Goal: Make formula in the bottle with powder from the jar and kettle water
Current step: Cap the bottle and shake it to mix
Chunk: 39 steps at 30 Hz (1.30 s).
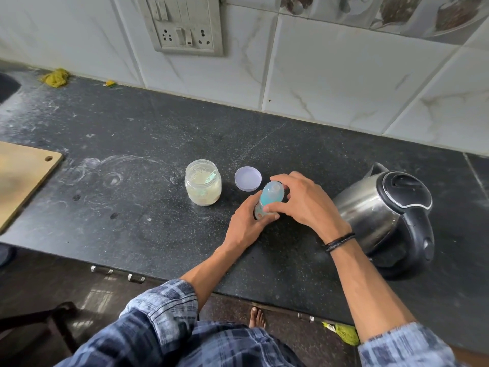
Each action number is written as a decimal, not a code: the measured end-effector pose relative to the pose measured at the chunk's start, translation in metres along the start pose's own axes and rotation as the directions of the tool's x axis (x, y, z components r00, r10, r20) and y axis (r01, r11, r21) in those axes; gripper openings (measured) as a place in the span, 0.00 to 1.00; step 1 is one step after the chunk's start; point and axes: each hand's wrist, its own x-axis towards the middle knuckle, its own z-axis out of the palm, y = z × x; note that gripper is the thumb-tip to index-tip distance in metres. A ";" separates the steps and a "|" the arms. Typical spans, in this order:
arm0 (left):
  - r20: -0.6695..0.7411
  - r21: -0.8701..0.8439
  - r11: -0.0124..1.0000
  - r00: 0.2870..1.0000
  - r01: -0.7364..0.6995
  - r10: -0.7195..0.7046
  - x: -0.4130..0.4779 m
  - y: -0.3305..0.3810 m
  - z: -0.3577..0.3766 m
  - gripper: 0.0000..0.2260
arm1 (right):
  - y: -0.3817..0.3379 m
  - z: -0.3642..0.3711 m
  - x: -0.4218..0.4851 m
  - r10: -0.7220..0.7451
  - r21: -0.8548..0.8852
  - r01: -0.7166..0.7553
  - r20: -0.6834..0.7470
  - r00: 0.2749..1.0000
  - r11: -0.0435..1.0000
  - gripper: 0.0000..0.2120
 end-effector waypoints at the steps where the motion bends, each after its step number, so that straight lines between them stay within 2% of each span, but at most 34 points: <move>1: -0.003 0.000 1.000 1.000 0.001 -0.001 0.000 0.000 0.000 0.29 | 0.001 -0.002 0.000 -0.014 0.005 0.014 0.003 1.000 1.000 0.38; 3: -0.012 0.003 1.000 1.000 -0.004 0.004 0.000 0.000 0.000 0.29 | 0.002 -0.004 -0.001 -0.057 0.042 0.057 -0.004 0.998 0.997 0.38; 8: -0.014 0.012 1.000 1.000 -0.020 0.020 -0.001 0.002 -0.001 0.29 | 0.000 0.000 -0.001 -0.067 0.063 0.071 -0.069 0.995 0.995 0.23; 10: -0.009 0.004 1.000 1.000 -0.016 0.016 -0.001 0.002 0.000 0.29 | 0.000 -0.001 0.000 -0.047 0.043 0.050 -0.081 0.996 0.998 0.23; 13: -0.011 -0.001 1.000 1.000 -0.002 0.002 -0.002 0.003 0.000 0.30 | 0.003 -0.005 0.000 -0.042 0.016 0.043 -0.085 0.995 0.999 0.29; 19: -0.012 -0.002 1.000 1.000 -0.009 0.009 -0.001 0.003 -0.001 0.28 | -0.003 0.002 -0.004 -0.023 0.077 0.033 -0.132 0.991 0.996 0.20; 24: -0.017 -0.002 1.000 1.000 -0.003 0.003 -0.002 0.001 0.000 0.28 | -0.002 0.000 -0.006 0.011 0.054 -0.002 -0.168 0.986 0.999 0.31; 27: -0.024 0.011 1.000 1.000 -0.010 0.011 -0.001 0.001 0.000 0.28 | -0.003 0.003 -0.009 -0.035 0.069 0.047 -0.175 0.984 0.997 0.22; 30: -0.029 0.014 1.000 0.999 -0.017 0.017 -0.001 0.002 0.000 0.28 | -0.007 0.009 -0.010 0.012 0.083 0.005 -0.205 0.979 0.997 0.17; 33: -0.037 0.010 1.000 0.999 -0.015 0.015 -0.002 0.001 0.001 0.26 | -0.008 0.009 -0.010 0.065 0.064 -0.051 -0.250 0.966 0.997 0.22; 35: -0.039 0.011 1.000 0.999 -0.011 0.012 -0.001 0.000 0.001 0.26 | -0.007 0.007 -0.011 0.050 0.058 -0.035 -0.283 0.958 0.998 0.25; 39: -0.028 0.014 1.000 1.000 -0.010 0.011 -0.002 0.002 0.000 0.28 | -0.006 0.007 -0.015 -0.012 0.082 0.030 -0.207 0.978 0.996 0.21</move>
